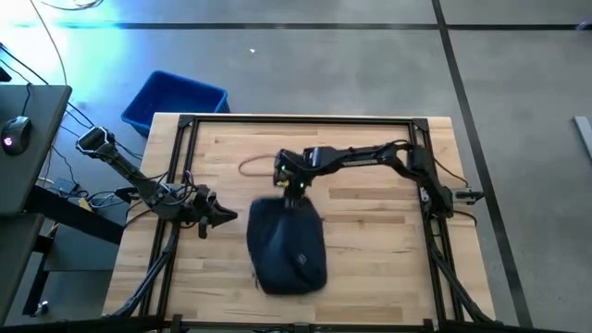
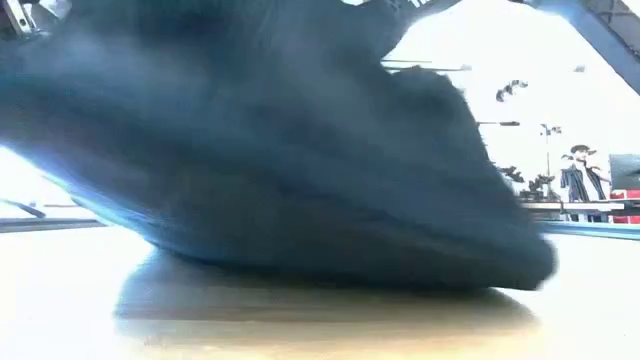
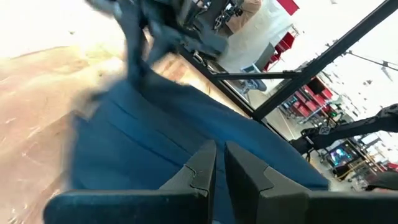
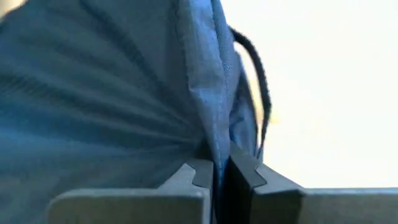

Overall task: Unpack backpack
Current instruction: Open the bag pack

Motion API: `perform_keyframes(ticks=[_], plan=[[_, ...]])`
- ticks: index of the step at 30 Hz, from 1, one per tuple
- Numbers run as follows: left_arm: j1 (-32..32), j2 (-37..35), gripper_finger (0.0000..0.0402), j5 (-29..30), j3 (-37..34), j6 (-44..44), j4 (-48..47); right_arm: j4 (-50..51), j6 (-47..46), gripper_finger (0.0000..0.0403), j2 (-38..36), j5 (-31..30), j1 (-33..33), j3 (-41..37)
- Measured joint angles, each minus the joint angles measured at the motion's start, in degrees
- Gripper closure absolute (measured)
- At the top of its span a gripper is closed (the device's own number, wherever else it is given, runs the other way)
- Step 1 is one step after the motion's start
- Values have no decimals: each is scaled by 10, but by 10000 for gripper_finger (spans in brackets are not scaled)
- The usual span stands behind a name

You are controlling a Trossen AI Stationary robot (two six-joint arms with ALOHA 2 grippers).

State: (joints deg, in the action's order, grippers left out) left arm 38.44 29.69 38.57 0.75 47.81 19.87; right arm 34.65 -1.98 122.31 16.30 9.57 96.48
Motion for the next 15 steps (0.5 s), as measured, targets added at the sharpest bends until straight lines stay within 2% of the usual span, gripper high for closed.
perform_keyframes(ticks=[4,7,11,15], plan=[[0,0,387,8,0,0,2,51,-37,401,-71,-158,16,0],[6,0,387,8,0,0,1,134,-68,402,-122,-209,21,0],[20,0,387,8,0,0,-1,209,-92,402,-161,-219,-12,-21],[31,0,387,19,0,0,-6,185,-112,403,-170,-148,-81,-102]])
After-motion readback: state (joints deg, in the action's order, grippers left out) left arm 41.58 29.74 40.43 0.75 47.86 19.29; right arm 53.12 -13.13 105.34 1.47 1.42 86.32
